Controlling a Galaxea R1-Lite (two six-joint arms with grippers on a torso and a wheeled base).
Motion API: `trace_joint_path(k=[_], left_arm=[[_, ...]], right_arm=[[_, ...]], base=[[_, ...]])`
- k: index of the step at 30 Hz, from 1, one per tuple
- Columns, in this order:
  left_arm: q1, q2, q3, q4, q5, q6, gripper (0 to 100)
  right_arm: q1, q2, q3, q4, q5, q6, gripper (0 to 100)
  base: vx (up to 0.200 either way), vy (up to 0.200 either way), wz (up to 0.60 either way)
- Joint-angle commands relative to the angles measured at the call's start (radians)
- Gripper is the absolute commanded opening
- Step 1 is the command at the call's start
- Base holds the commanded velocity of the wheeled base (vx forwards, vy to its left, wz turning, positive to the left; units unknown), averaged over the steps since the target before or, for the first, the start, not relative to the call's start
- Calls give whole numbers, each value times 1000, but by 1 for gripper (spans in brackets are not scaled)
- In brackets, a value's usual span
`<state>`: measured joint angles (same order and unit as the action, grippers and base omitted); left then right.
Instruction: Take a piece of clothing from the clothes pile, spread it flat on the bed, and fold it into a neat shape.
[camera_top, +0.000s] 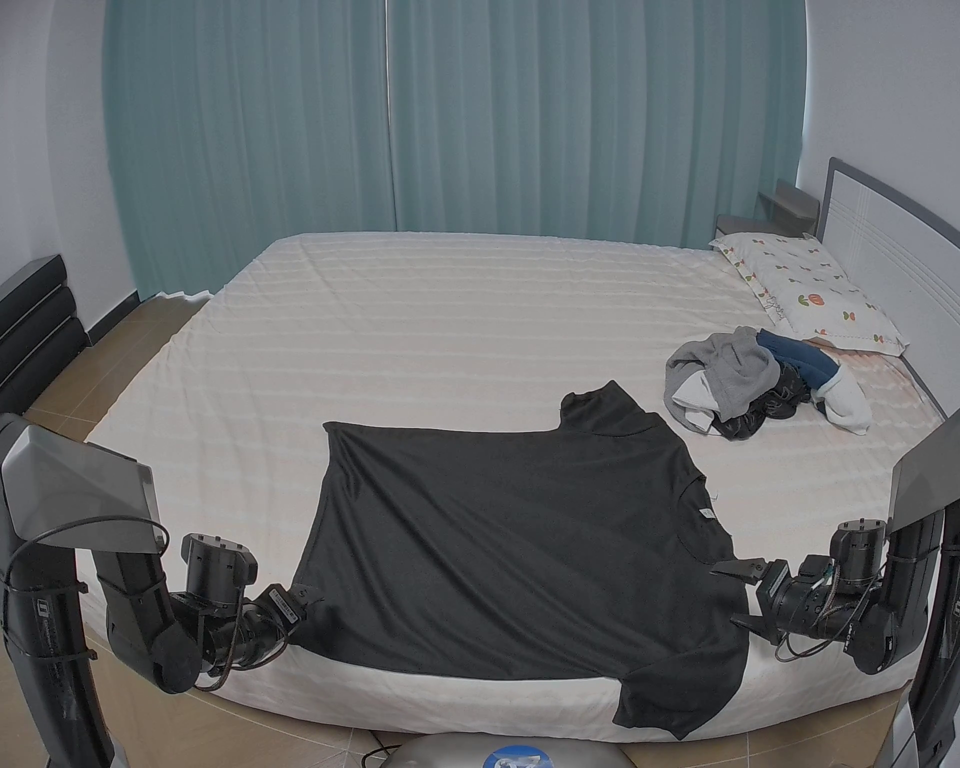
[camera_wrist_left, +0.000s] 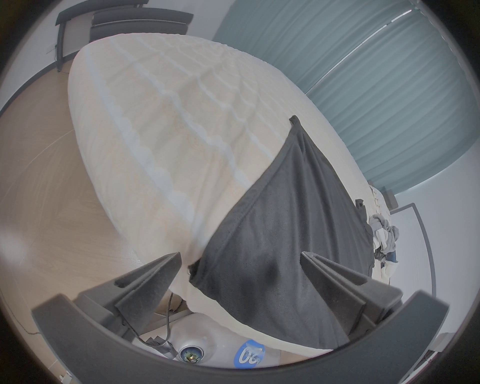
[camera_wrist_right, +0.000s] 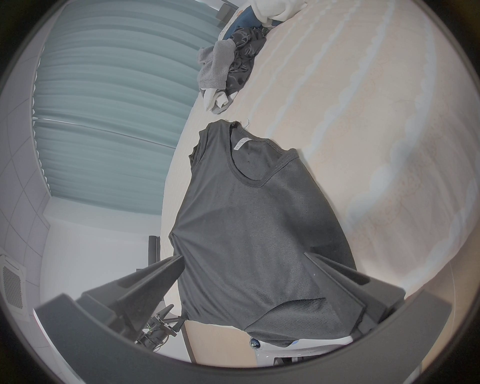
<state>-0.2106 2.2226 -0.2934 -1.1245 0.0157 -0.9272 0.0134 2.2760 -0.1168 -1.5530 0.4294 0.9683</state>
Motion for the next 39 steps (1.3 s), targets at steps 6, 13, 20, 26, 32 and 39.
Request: trace_joint_path(k=[6, 13, 20, 26, 32, 39], left_arm=[[-13, 29, -10, 8, 1, 2, 0], [-4, 29, 20, 14, 33, 53, 0], [-3, 16, 77, 14, 36, 96, 0], [17, 11, 111, 11, 55, 133, 0], [16, 11, 137, 9, 58, 156, 0], [20, 14, 140, 12, 72, 173, 0]], right_arm=[[0, 8, -1, -10, 0, 0, 100], [0, 7, 0, -10, 0, 0, 100], [0, 0, 3, -12, -1, 0, 100], [0, -46, 31, -10, -21, -22, 100], [0, -58, 69, -12, -44, -128, 100], [-3, -75, 117, -10, -75, -272, 100]], base=[[0, 0, 0], [0, 0, 0], [0, 0, 0], [0, 0, 0], [0, 0, 0], [0, 0, 0]])
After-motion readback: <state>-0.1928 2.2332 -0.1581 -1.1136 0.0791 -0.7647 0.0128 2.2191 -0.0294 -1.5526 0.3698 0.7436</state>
